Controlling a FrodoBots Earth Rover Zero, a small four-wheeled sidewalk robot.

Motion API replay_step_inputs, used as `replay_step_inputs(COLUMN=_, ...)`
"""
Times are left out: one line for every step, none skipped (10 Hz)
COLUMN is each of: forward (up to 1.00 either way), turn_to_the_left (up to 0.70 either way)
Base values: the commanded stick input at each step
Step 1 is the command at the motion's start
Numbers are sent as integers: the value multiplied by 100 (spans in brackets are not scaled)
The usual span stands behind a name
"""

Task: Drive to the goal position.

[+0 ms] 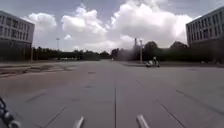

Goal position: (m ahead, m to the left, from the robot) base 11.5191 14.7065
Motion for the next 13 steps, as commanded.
replay_step_inputs(forward=70, turn_to_the_left=0)
replay_step_inputs(forward=70, turn_to_the_left=0)
replay_step_inputs(forward=70, turn_to_the_left=0)
replay_step_inputs(forward=70, turn_to_the_left=0)
replay_step_inputs(forward=70, turn_to_the_left=0)
replay_step_inputs(forward=70, turn_to_the_left=0)
replay_step_inputs(forward=70, turn_to_the_left=0)
replay_step_inputs(forward=70, turn_to_the_left=0)
replay_step_inputs(forward=70, turn_to_the_left=0)
replay_step_inputs(forward=70, turn_to_the_left=0)
replay_step_inputs(forward=70, turn_to_the_left=0)
replay_step_inputs(forward=70, turn_to_the_left=0)
replay_step_inputs(forward=70, turn_to_the_left=0)
